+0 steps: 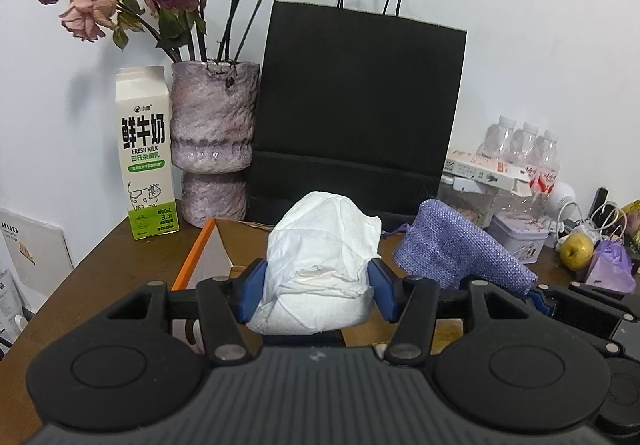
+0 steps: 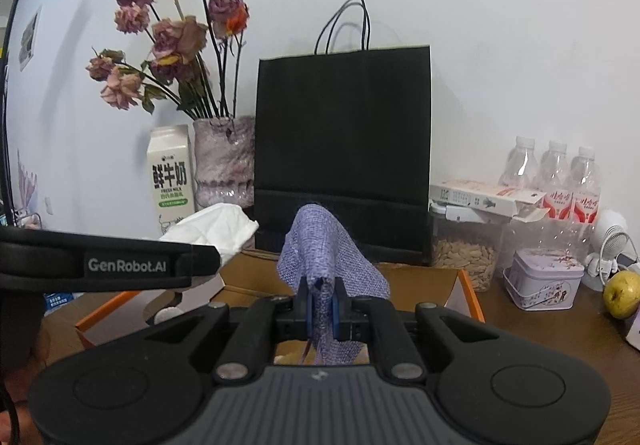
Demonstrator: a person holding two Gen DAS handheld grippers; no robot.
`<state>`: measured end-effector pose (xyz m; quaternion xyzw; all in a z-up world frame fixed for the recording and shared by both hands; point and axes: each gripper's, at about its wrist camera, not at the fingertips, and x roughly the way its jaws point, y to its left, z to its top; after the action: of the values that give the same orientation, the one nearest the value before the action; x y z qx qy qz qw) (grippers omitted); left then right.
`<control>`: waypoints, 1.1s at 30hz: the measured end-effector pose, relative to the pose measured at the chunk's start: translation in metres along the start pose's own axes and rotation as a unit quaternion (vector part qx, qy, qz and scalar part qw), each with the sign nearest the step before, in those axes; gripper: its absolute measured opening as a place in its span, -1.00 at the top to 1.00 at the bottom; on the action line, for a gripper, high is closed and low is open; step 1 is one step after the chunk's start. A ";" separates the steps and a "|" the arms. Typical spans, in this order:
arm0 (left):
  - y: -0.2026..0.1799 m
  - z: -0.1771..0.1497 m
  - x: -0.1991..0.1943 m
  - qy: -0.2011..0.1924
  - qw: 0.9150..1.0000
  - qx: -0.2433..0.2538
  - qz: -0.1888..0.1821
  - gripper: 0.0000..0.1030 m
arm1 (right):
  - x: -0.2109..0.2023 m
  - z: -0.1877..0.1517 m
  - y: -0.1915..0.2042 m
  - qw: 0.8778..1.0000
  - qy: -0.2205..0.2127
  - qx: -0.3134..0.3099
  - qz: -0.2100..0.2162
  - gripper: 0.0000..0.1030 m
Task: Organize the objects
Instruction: 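Lower cloth and pouch into the box and open both tools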
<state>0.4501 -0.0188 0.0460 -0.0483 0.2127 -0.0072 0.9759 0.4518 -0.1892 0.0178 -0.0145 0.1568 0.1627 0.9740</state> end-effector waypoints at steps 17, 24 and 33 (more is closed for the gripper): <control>0.000 0.001 0.030 0.010 1.000 0.018 0.011 -0.79 | 0.031 -0.006 -0.006 0.999 0.039 0.004 -0.006 -0.10; 0.005 0.003 0.028 0.000 1.000 0.004 0.022 -1.00 | 0.029 -0.006 -0.007 0.999 0.031 0.003 -0.026 -1.00; 0.003 0.004 0.017 -0.011 1.000 0.007 0.017 -1.00 | 0.021 -0.004 -0.007 0.999 0.030 0.007 -0.026 -1.00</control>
<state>0.4672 -0.0159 0.0418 -0.0375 0.2026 0.0087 0.9785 0.4719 -0.1900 0.0073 -0.0164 0.1868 0.1360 0.9728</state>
